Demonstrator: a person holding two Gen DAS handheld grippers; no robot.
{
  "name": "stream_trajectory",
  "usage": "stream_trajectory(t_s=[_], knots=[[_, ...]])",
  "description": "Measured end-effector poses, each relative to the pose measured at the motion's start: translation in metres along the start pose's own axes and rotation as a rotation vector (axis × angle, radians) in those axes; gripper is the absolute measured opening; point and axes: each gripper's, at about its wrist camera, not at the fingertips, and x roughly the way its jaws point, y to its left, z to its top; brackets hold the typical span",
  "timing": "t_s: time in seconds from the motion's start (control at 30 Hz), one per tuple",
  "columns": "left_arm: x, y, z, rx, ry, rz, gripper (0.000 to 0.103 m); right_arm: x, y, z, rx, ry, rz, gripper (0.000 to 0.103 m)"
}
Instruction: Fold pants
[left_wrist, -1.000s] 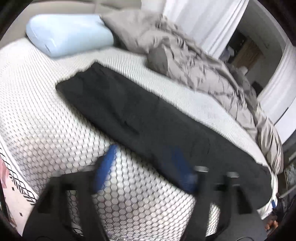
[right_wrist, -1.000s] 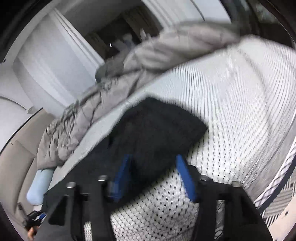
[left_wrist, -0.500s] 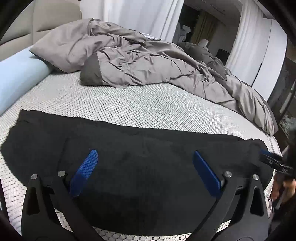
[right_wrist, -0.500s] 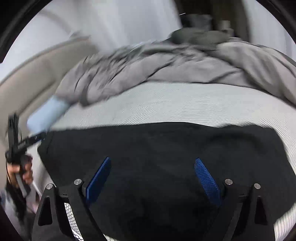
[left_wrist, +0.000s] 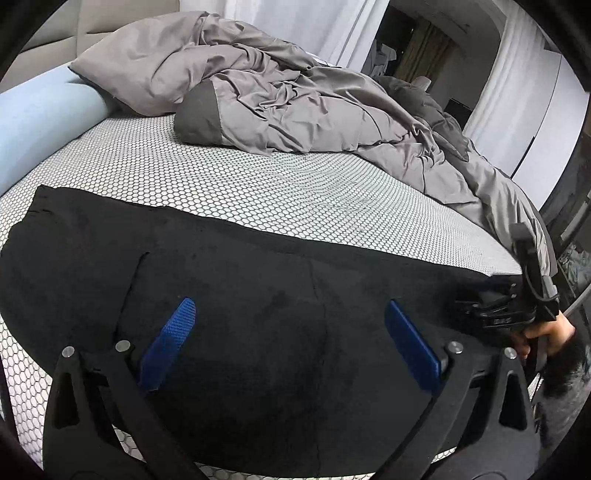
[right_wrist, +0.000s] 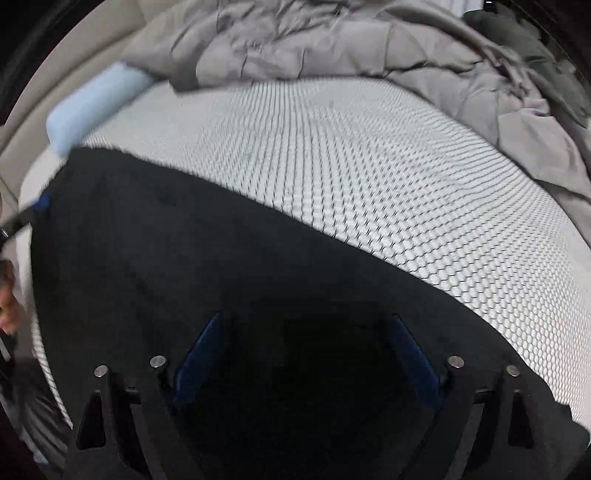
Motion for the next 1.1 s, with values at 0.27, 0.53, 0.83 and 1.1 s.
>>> stream_trajectory(t_s=[0.27, 0.53, 0.83, 1.1], knots=[[0.004, 0.018, 0.006, -0.036, 0.008, 0.031, 0.102, -0.025, 0.008, -0.002, -0.092, -0.105, -0.06, 0.002], [0.021, 0.021, 0.002, -0.064, 0.061, 0.051, 0.102, -0.027, -0.018, 0.001, 0.081, -0.153, -0.107, 0.04], [0.05, -0.053, -0.024, 0.13, 0.144, 0.001, 0.102, -0.164, -0.097, -0.139, 0.443, -0.368, -0.322, 0.072], [0.078, -0.069, -0.043, 0.171, 0.222, 0.058, 0.102, -0.171, -0.2, -0.208, 0.778, -0.366, -0.251, 0.074]])
